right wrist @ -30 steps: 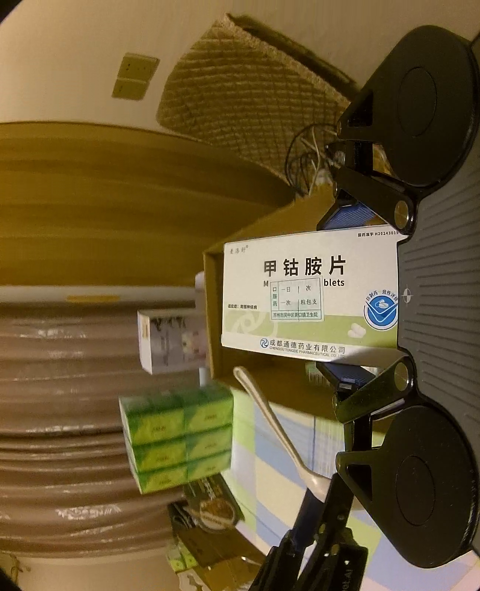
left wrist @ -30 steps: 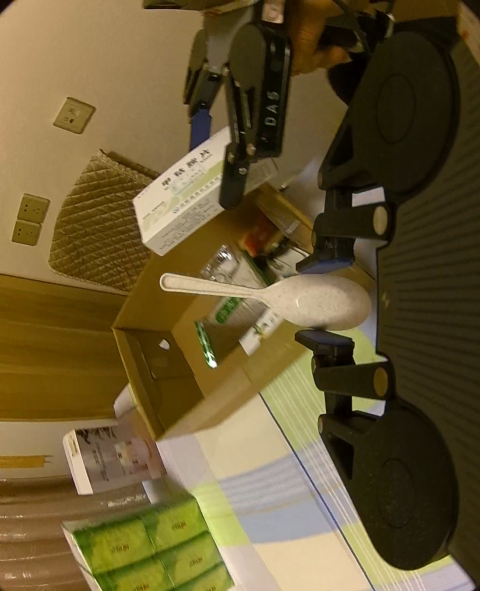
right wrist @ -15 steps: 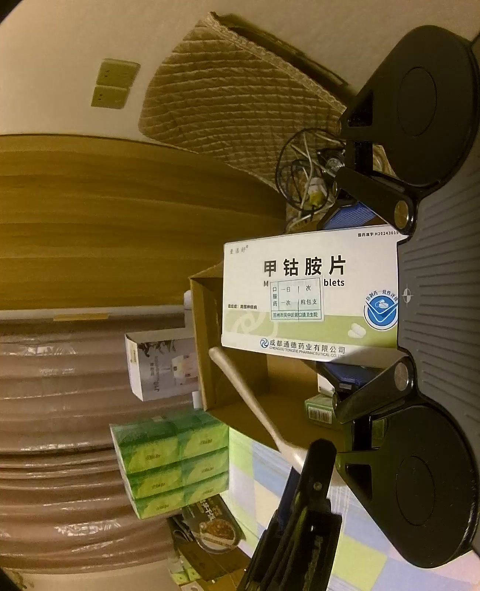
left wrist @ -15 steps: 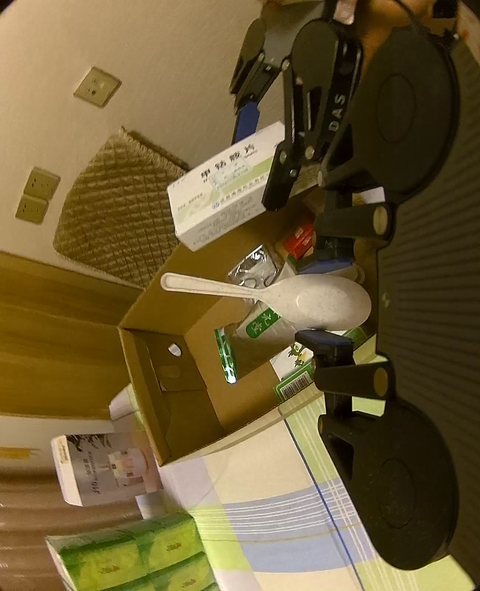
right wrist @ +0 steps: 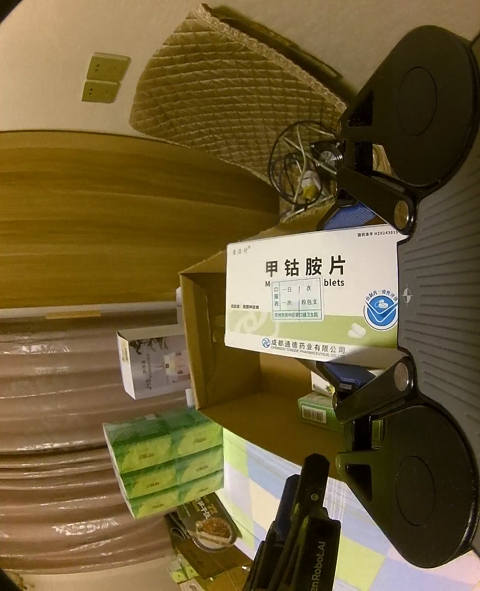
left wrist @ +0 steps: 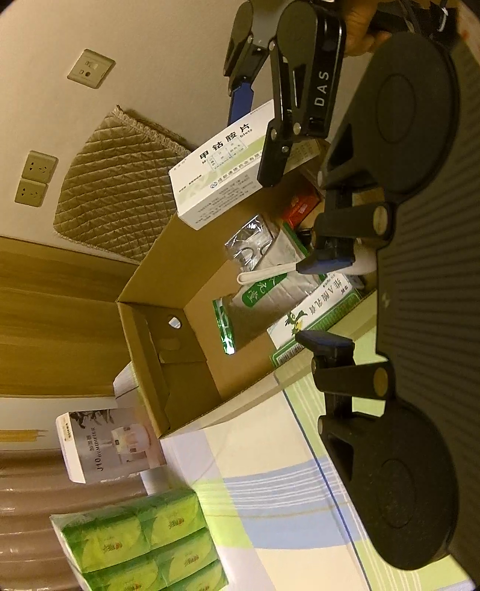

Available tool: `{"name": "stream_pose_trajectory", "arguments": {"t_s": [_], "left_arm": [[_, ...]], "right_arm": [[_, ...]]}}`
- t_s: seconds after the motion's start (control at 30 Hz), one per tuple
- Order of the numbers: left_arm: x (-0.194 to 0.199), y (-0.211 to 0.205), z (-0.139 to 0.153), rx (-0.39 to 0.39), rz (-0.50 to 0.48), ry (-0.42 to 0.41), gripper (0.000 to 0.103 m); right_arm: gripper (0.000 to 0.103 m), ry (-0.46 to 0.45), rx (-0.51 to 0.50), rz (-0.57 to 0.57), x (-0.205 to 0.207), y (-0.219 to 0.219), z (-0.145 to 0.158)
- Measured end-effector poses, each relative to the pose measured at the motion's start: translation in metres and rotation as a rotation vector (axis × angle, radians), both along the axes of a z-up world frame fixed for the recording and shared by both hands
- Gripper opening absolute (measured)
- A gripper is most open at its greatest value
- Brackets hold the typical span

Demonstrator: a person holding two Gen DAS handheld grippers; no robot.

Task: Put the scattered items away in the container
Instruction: 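Lower the spoon and medicine box into the cardboard box and open both tools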

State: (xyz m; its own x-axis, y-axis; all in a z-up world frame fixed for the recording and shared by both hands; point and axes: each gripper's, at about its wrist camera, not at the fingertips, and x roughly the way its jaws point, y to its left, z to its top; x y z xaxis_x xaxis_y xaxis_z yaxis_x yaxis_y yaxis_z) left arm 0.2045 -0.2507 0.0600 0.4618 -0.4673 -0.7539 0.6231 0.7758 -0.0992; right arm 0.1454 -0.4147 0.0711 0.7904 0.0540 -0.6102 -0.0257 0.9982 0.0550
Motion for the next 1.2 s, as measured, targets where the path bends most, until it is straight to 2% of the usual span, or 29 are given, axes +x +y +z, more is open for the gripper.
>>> {"name": "stream_pose_trajectory", "arguments": {"t_s": [1.2], "left_arm": [[0.004,0.011,-0.001,0.017,0.016,-0.032,0.027]], "right_arm": [[0.068,0.001,-0.011,0.052,0.027,0.022,0.003]]}}
